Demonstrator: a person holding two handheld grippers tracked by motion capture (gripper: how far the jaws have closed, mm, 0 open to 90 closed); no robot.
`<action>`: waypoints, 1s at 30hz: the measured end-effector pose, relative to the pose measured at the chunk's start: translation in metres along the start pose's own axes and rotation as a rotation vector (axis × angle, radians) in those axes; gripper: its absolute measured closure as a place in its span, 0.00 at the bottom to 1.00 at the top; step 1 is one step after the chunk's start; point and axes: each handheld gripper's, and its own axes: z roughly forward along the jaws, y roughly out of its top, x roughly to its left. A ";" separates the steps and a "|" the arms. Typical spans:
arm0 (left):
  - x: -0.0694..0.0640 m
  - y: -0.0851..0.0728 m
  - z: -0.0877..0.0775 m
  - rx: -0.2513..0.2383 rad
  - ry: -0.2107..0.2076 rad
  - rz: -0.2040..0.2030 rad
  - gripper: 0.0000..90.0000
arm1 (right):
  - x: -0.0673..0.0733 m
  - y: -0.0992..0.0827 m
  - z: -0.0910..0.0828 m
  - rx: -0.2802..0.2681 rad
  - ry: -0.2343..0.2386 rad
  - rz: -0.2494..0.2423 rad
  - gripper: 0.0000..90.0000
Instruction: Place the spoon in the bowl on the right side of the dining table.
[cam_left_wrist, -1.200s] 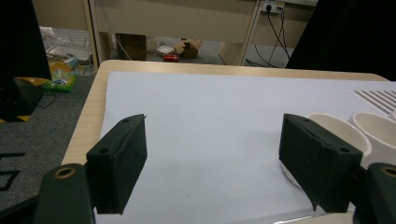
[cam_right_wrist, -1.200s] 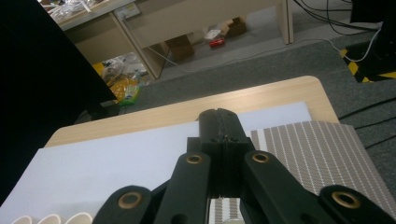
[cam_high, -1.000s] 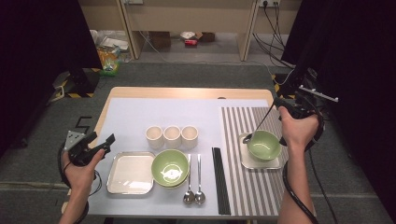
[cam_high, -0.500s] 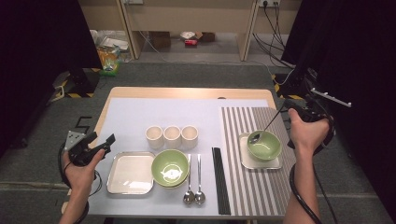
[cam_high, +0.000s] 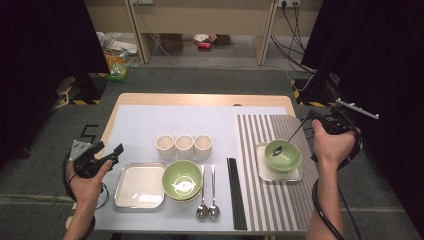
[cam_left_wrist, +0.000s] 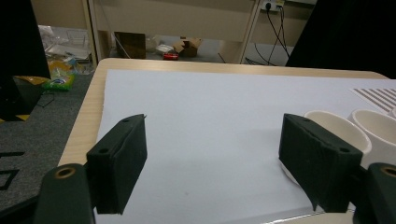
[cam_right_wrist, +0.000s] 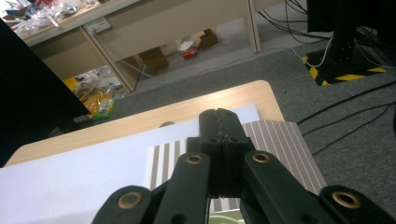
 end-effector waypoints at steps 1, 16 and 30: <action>0.000 0.000 0.000 0.000 0.000 0.000 0.25 | -0.001 -0.002 0.001 0.000 -0.004 0.000 1.00; 0.000 -0.002 0.002 0.008 -0.002 0.002 0.25 | -0.016 -0.027 0.009 0.030 -0.039 -0.005 1.00; 0.000 -0.002 0.002 0.007 -0.003 0.000 0.25 | -0.022 -0.042 0.007 0.054 -0.055 -0.021 0.99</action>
